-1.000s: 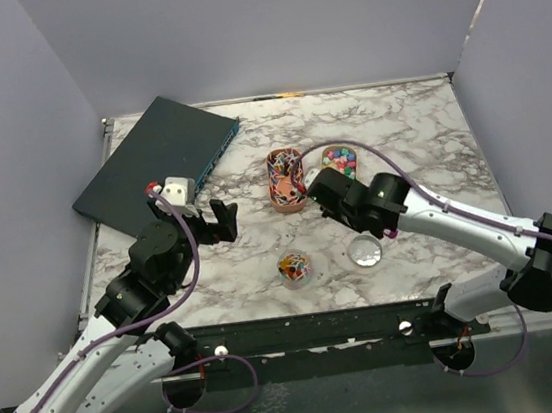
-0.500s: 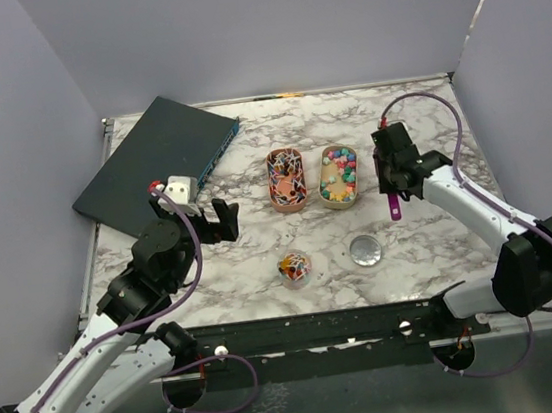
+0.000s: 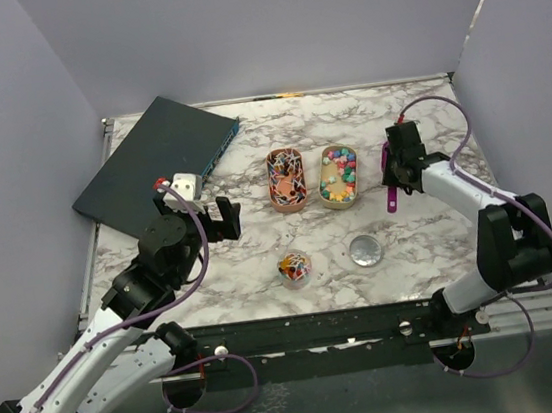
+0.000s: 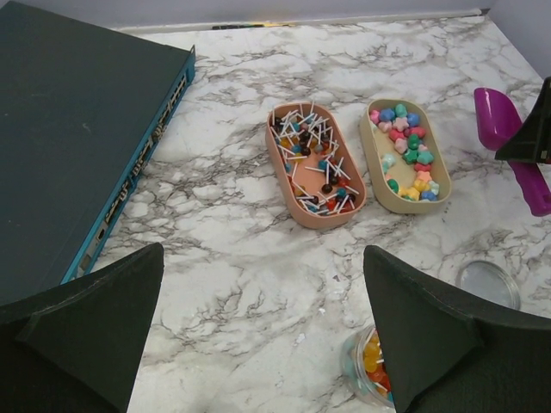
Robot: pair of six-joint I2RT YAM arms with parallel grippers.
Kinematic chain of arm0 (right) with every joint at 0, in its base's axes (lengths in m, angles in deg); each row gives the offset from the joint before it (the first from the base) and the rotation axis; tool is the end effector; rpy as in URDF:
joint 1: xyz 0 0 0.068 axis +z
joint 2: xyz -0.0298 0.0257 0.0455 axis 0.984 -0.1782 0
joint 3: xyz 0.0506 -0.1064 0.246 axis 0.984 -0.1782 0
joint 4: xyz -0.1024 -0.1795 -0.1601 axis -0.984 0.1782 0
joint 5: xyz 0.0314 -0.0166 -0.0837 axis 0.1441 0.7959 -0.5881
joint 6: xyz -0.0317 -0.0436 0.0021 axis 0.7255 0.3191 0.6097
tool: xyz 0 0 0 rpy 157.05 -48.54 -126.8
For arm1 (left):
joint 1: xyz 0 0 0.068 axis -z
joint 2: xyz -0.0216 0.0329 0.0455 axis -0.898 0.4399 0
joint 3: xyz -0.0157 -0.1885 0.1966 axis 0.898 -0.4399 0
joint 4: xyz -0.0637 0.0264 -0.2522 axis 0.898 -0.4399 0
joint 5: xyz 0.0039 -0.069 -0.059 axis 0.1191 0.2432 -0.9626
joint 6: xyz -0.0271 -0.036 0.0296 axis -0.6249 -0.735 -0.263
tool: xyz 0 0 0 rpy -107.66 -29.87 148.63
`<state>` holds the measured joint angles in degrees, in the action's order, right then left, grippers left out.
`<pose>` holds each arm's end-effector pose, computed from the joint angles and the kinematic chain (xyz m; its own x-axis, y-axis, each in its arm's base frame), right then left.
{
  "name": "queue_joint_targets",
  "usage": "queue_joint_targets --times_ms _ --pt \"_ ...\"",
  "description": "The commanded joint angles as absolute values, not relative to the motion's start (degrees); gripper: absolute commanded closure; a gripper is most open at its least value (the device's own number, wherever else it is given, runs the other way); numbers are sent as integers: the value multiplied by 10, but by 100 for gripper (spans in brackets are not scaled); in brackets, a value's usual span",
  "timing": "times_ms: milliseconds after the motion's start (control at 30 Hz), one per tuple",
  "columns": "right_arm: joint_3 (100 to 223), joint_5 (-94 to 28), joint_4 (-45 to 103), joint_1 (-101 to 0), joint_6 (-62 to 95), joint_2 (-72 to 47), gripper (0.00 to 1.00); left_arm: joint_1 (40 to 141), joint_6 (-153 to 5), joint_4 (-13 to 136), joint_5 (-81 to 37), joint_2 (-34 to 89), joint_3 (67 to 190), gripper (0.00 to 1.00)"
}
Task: Pack the candies
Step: Place the spatula at the center of the board.
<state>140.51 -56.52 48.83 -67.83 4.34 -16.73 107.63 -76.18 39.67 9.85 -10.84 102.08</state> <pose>0.3040 0.0545 0.2194 -0.7320 0.1625 -0.6616 0.2115 0.9774 0.0061 0.1171 -0.0922 0.3461 -0.2239 -0.0804 -0.9713 0.3063 0.9403 -0.1484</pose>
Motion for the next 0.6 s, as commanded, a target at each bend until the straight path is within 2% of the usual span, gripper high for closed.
queue_joint_targets --times_ms 0,300,467,567 --pt "1408 -539 442 -699 29 -203 99 1072 -756 392 106 -108 1015 1" --pt "1403 -522 411 -737 1 -255 94 1070 -754 392 108 -108 1013 1" --pt "1395 -527 400 -742 -2 -263 73 1069 -755 392 106 -105 1014 1" --pt "1389 -532 394 -744 -3 -258 65 1068 -755 392 104 -102 1014 1"
